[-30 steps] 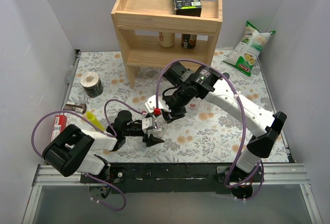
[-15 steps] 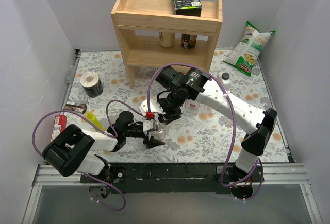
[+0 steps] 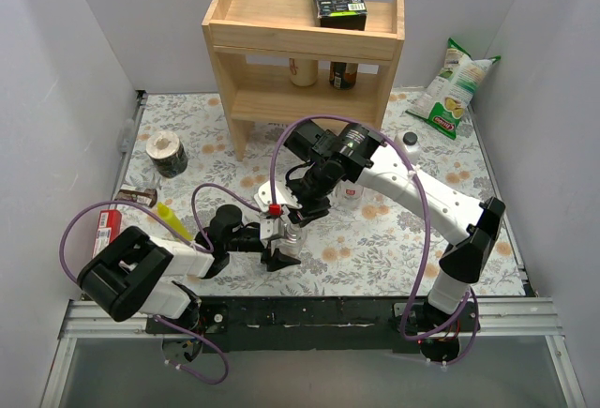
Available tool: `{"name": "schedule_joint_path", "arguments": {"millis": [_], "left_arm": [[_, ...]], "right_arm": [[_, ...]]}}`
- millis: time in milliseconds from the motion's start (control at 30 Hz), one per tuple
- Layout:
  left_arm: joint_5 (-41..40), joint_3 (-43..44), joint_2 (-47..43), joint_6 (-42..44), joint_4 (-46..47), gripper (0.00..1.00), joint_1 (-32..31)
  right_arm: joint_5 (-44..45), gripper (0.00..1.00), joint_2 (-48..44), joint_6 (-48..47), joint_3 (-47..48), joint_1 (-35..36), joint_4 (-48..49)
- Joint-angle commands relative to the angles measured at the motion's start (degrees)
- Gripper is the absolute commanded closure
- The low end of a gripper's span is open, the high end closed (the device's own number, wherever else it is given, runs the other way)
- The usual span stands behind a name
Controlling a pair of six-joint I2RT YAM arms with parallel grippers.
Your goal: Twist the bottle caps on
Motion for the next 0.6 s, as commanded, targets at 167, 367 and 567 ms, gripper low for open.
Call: {"name": "schedule_joint_path", "arguments": {"millis": [167, 367, 567], "left_arm": [[-3.13, 1.17, 1.37, -2.56, 5.08, 1.0, 0.24], [-3.66, 1.35, 1.29, -2.12, 4.46, 1.0, 0.24], [-1.72, 1.0, 0.85, 0.08, 3.68, 1.0, 0.24]], "right_arm": [[-5.91, 0.79, -1.89, -0.07, -0.87, 0.85, -1.52], [-6.7, 0.8, -1.89, -0.16, -1.05, 0.76, -1.52], [-2.5, 0.82, -0.48, 0.45, 0.27, 1.02, -1.08]]}}
